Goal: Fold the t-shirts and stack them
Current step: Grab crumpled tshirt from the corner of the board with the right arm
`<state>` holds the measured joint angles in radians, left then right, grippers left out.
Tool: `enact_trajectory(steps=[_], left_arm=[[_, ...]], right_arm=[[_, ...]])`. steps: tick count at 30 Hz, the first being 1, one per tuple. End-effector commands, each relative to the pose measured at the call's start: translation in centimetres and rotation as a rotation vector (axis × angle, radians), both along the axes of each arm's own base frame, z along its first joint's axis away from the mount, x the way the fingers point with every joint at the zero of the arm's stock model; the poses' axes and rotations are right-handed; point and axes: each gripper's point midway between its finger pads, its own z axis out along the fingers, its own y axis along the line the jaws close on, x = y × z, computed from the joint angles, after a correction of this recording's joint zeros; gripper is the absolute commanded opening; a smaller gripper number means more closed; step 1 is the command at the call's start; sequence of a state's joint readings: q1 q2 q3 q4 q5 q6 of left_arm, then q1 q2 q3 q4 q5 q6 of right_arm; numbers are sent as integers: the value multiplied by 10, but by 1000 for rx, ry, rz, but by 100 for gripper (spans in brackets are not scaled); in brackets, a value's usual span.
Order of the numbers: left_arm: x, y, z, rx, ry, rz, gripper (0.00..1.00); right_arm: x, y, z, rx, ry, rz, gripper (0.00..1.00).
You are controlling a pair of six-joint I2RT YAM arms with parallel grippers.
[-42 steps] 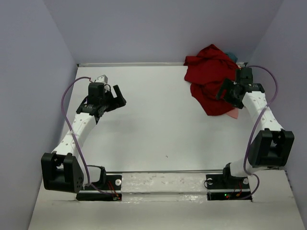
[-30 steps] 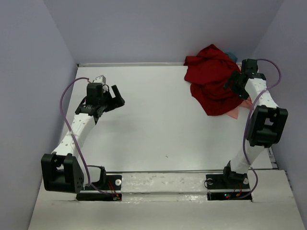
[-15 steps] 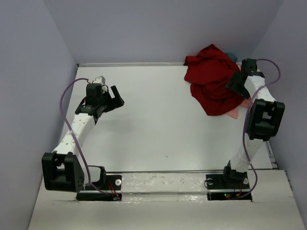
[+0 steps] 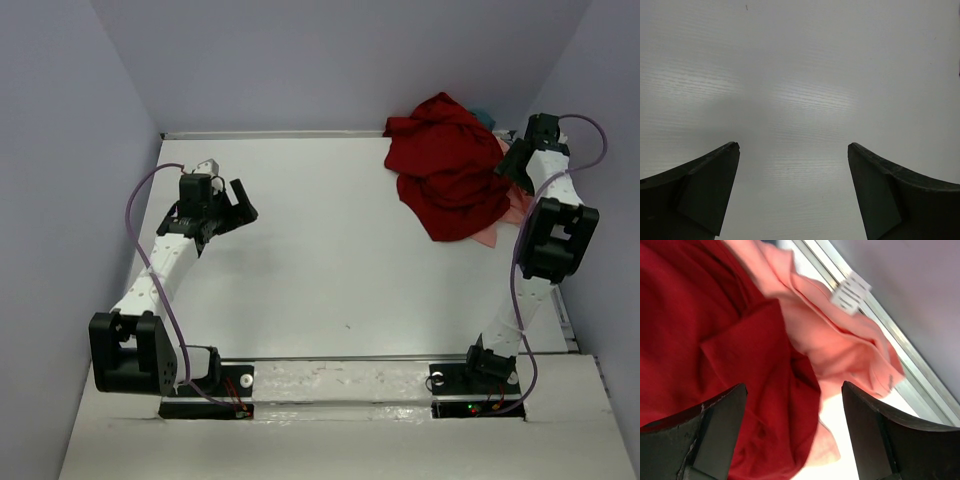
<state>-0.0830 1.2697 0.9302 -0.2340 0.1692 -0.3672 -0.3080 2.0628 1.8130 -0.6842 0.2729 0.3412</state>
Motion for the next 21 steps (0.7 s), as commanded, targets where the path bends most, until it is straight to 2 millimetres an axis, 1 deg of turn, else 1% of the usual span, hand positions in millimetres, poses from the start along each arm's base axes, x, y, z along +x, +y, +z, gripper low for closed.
enact_trajectory(steps=[1, 7, 9, 11, 12, 13, 14, 16, 18, 21], left_arm=[[9, 0, 16, -1, -45, -19, 99], [12, 1, 16, -3, -45, -13, 99], [13, 0, 16, -5, -44, -13, 99], [14, 0, 15, -5, -40, -13, 99], [15, 1, 15, -4, -40, -12, 99], [16, 1, 15, -4, -40, -10, 99], [16, 1, 15, -3, -40, -11, 99], [16, 1, 14, -2, -37, -12, 99], [16, 2, 12, 1, -32, -10, 99], [16, 2, 9, 2, -23, -9, 99]], right_arm=[[25, -2, 12, -22, -62, 27, 82], [36, 1, 15, 0, -87, 50, 82], [39, 2, 13, 8, -90, 57, 81], [42, 4, 6, 20, -83, 64, 79], [46, 4, 6, 26, -89, 70, 79], [48, 6, 6, 33, -93, 77, 74], [49, 7, 3, 43, -93, 77, 72], [53, 9, 3, 58, -104, 82, 66], [57, 10, -1, 69, -105, 88, 66], [58, 11, -5, 76, -101, 90, 70]])
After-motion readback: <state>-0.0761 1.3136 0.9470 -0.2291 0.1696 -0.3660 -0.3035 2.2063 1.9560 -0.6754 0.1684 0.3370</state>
